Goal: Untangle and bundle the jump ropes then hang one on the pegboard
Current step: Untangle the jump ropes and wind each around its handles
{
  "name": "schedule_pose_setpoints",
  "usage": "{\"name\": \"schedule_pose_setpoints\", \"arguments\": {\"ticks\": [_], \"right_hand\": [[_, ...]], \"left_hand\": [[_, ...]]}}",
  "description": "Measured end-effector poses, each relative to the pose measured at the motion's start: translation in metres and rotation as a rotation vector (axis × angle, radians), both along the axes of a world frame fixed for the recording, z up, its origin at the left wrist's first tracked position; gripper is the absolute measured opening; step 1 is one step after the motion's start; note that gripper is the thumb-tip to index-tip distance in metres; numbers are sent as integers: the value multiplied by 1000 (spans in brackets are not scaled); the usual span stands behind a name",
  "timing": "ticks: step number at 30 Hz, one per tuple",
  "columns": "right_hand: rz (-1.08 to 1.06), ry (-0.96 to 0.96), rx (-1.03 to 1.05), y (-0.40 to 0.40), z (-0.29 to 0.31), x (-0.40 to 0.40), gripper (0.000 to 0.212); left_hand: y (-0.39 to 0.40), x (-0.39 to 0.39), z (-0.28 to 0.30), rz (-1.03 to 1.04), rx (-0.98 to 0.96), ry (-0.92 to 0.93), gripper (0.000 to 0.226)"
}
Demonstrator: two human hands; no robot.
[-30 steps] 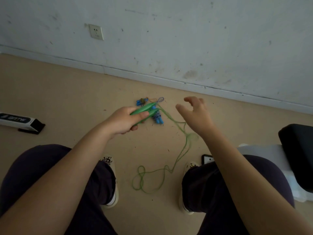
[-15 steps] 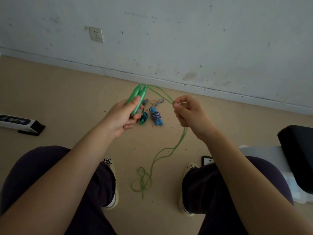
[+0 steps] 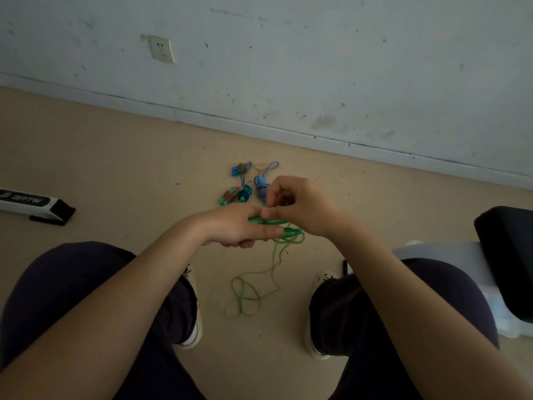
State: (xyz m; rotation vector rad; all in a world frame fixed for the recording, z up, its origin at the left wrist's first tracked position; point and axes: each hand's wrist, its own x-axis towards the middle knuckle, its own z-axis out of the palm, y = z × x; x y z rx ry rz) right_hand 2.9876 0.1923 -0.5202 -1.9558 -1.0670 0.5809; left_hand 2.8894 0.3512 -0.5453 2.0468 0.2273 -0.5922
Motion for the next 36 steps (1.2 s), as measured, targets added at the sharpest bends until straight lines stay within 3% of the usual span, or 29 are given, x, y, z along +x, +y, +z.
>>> {"name": "schedule_pose_setpoints", "arguments": {"ticks": [4,9,14,16,18,21,24,30,36], "right_hand": [[-8,121,69,-2,-2,3,18],[-93,161,67,-5,-5,8,22],[-72,674,142,-8,-2,14,60],[-58,771,147,-8,-3,13,68],[-54,674,113,-7,-6,9,58],[-73,419,51,-4,-9,3,21],[-18,270,-68,0,-7,-5,18],[43,-15,-61,1,6,-9,14],[92,-190,-1,-5,13,-10,16]], "left_hand": [[-1,-1,-2,-9,-73,-15,36],[-2,-1,5,36,-288,-66,29],[6,-1,14,150,-528,-154,35],[8,-1,17,249,-640,-224,30],[11,0,21,397,-708,-319,23],[16,1,20,638,-624,-460,17],[19,1,12,763,-431,-553,14],[20,10,-4,693,26,-483,21],[14,12,-4,595,100,-461,24]]}}
